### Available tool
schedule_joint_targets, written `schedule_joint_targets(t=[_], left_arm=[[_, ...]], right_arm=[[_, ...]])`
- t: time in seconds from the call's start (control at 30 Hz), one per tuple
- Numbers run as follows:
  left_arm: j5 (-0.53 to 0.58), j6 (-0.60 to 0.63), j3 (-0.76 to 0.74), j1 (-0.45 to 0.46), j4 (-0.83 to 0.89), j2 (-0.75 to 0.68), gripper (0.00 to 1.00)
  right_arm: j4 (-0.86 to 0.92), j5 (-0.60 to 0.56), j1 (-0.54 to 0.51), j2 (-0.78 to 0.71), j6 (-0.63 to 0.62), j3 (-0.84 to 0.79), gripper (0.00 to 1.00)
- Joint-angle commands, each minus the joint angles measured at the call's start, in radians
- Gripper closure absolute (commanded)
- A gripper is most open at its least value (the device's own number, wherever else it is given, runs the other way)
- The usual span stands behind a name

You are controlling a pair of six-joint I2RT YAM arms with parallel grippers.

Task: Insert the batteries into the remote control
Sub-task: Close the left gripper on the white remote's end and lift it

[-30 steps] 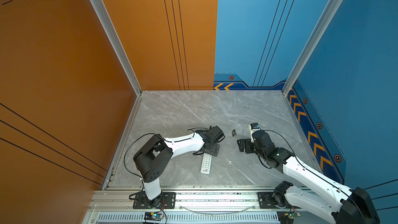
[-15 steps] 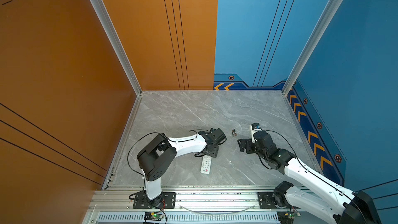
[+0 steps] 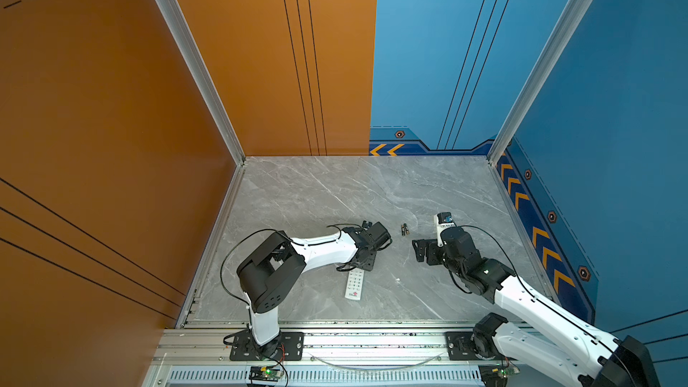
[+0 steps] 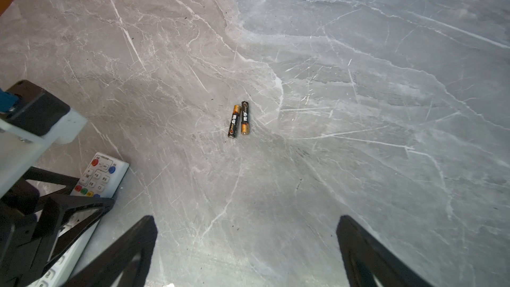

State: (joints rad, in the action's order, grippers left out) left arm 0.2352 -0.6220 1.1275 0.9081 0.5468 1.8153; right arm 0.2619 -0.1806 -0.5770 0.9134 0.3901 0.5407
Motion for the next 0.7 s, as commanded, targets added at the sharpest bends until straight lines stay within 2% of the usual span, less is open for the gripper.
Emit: schedule_joint_targets(t=[0.0,0.17,0.43,0.67], left_arm=[[0.025,-0.012,-0.002,0.011,0.026,0.008,0.48],[0.026,-0.010,0.000,0.011,0.026,0.009,0.54],[0.022,-0.003,0.008,0.011,0.027,-0.001,0.75],[0.019,0.002,0.016,0.007,0.026,-0.035,0.83]], right_arm=[[0.039,-0.028,-0.006,-0.013,-0.011,-0.010,0.00],[0.045,-0.031,-0.007,-0.021,-0.011,-0.013,0.00],[0.061,-0.039,-0.008,-0.040,-0.007,-0.016,0.00],[0.082,-0.045,-0.007,-0.064,-0.007,-0.014,0.00]])
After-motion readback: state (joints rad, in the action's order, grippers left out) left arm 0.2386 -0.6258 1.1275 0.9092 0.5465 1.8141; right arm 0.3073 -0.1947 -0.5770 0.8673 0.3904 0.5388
